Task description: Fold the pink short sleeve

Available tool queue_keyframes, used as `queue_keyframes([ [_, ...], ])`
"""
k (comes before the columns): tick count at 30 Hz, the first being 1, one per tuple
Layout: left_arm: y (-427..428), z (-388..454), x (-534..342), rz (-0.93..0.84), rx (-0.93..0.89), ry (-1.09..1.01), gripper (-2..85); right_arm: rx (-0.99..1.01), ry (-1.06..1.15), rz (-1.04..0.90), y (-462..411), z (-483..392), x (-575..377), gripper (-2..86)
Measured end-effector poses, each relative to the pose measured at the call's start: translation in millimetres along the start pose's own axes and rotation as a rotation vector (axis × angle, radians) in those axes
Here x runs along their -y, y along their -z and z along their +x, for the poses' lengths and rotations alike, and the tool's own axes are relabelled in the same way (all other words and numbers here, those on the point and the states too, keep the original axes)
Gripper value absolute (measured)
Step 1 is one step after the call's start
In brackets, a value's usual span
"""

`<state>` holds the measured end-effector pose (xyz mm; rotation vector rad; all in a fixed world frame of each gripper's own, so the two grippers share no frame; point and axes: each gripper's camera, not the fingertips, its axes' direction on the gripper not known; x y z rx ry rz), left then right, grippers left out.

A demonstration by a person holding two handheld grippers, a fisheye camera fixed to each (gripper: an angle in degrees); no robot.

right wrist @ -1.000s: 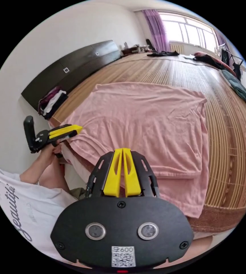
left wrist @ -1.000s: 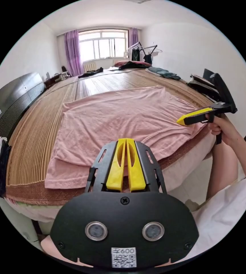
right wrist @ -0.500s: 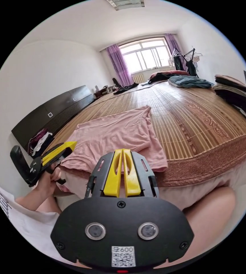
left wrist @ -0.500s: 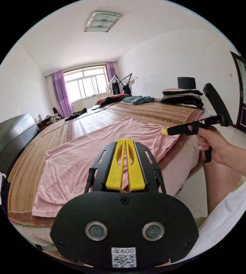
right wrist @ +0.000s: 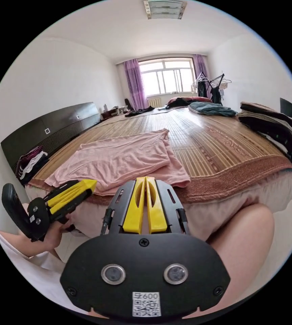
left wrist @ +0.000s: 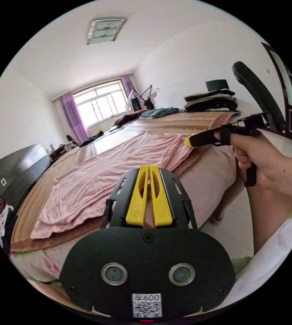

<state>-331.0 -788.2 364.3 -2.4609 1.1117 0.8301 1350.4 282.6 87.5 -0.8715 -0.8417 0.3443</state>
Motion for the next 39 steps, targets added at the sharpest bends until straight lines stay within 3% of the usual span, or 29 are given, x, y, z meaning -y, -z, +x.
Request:
queue_keyframes([
  [3, 30, -65, 0, 0.046, 0.066, 0.155, 0.3, 0.001, 0.106, 0.05, -20, -14, -15, -0.9],
  [6, 2, -106, -1, -0.131, -0.053, 0.145, 0.3, -0.151, 0.113, -0.005, -62, -23, -34, -0.8],
  [7, 14, -119, -2, -0.053, -0.054, 0.137, 0.2, -0.208, 0.124, -0.028, -76, -19, -44, -0.8],
  [10, 28, -165, 6, -0.044, -0.073, 0.173, 0.3, -0.23, 0.19, 0.036, -79, -6, -63, -0.8],
  [15, 97, -269, 22, -0.03, 0.194, 0.273, 0.2, -0.22, 0.055, 0.129, -65, 39, -62, -0.8],
  [17, 130, -352, 18, 0.003, 0.338, 0.374, 0.2, -0.207, 0.003, 0.144, -68, 62, -55, -0.8],
  [21, 125, -496, -5, -0.139, 0.365, 0.63, 0.2, -0.159, -0.022, 0.06, -93, 82, -47, -0.8],
  [25, 77, -563, -16, -0.314, 0.254, 0.474, 0.2, -0.226, 0.048, -0.017, -114, 83, -51, -0.8],
  [29, 66, -584, 5, -0.395, 0.315, 0.379, 0.2, -0.323, 0.113, -0.053, -119, 78, -47, -0.8],
  [39, 75, -640, 10, -0.396, 0.349, 0.378, 0.3, -0.315, 0.091, -0.041, -107, 70, -40, -0.8],
])
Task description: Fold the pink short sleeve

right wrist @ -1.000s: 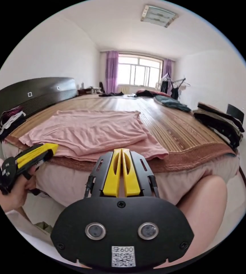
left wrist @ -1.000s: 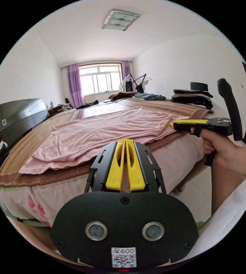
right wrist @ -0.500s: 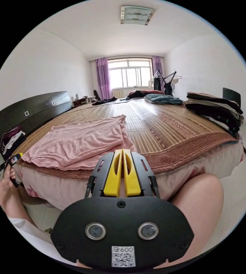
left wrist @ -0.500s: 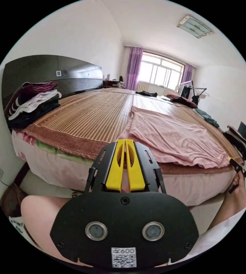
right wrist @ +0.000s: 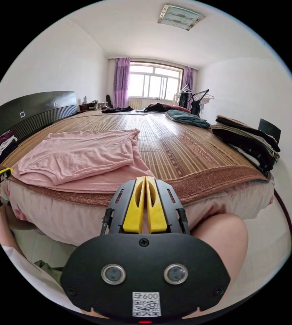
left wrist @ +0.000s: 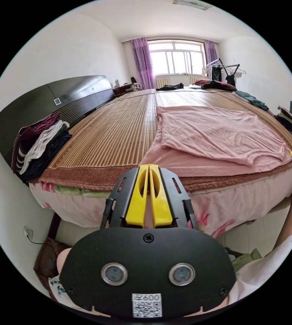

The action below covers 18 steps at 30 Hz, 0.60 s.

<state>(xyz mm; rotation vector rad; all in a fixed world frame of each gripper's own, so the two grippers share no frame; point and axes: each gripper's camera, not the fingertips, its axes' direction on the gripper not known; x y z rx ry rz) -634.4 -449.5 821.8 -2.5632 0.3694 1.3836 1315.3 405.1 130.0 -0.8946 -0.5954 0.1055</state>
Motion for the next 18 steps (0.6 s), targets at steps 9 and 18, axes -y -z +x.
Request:
queue_keyframes([
  [9, 40, -108, -51, 0.269, -0.266, 0.286, 0.1, 0.08, -0.006, 0.119, 65, -17, 22, -0.8],
  [18, -73, -89, -13, 0.014, -0.221, 0.101, 0.4, 0.046, -0.061, -0.097, 77, -45, 76, -0.8],
])
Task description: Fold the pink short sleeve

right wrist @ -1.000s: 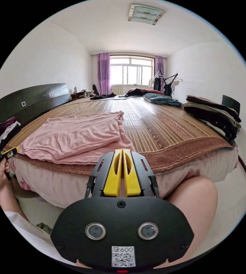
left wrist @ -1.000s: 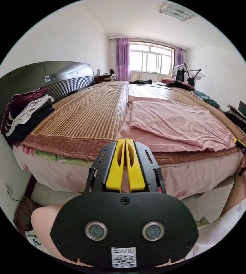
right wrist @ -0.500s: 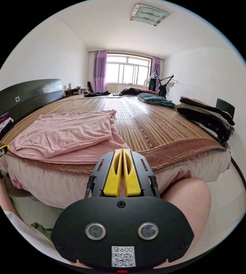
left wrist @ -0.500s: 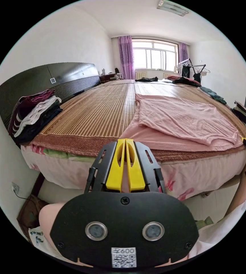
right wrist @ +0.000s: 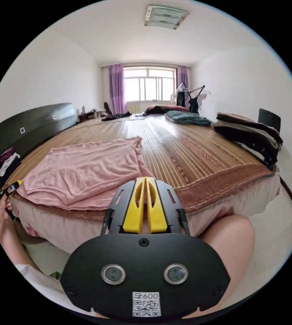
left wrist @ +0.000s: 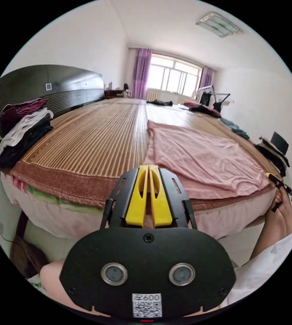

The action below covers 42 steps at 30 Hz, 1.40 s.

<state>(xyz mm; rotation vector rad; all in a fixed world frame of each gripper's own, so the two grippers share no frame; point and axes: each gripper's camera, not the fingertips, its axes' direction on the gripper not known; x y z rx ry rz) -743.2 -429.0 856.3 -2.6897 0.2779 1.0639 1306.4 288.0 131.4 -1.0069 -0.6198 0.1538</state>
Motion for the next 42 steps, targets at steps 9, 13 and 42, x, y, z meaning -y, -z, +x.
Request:
queue_keyframes([
  [9, -25, 9, -92, 0.021, 0.128, -0.003, 0.2, -0.095, 0.107, -0.03, 58, -30, 47, -0.8],
  [13, -25, 10, -149, 0.007, 0.153, -0.056, 0.3, -0.033, -0.016, -0.049, 97, -24, 72, -0.8],
  [42, -166, 593, -558, 0.201, -0.448, -0.872, 0.5, 0.278, 0.248, -0.406, 168, -176, 382, -0.9],
])
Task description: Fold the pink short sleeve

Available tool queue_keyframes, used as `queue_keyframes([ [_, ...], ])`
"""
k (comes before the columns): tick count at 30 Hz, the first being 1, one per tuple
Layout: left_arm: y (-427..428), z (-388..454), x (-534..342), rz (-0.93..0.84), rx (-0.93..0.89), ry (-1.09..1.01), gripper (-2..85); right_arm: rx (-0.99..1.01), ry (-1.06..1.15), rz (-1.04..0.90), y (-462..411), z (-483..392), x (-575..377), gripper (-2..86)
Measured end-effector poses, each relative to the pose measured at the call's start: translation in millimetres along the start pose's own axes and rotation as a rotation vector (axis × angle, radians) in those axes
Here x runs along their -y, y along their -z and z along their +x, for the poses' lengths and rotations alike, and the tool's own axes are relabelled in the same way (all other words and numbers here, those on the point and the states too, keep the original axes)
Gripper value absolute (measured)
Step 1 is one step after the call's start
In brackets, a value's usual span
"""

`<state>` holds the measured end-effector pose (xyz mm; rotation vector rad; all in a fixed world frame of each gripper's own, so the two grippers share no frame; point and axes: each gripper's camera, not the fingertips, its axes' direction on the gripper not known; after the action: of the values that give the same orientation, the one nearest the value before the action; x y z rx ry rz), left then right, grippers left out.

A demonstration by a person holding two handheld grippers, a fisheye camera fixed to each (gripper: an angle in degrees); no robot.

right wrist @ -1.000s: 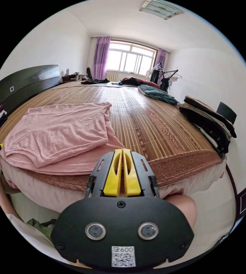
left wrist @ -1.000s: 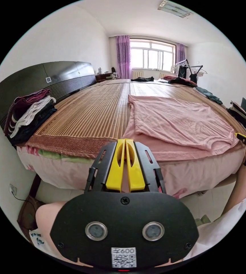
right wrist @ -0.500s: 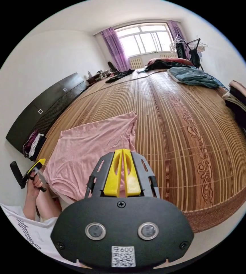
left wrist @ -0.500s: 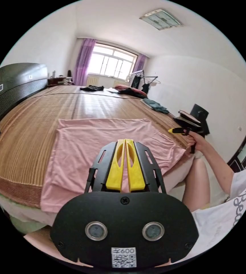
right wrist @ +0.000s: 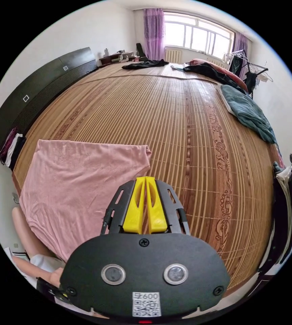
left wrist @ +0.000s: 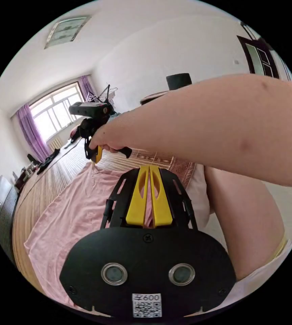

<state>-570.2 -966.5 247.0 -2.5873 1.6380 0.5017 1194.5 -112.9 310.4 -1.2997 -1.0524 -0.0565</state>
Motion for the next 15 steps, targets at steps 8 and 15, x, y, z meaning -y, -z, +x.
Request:
queue_keyframes([
  [8, -67, 31, -101, -0.241, -0.15, 0.115, 0.5, 0.079, 0.001, -0.061, 20, -43, 12, -0.9],
  [15, -57, 16, -193, -0.199, -0.184, 0.199, 0.6, 0.113, 0.043, -0.048, 60, -88, 8, -0.9],
])
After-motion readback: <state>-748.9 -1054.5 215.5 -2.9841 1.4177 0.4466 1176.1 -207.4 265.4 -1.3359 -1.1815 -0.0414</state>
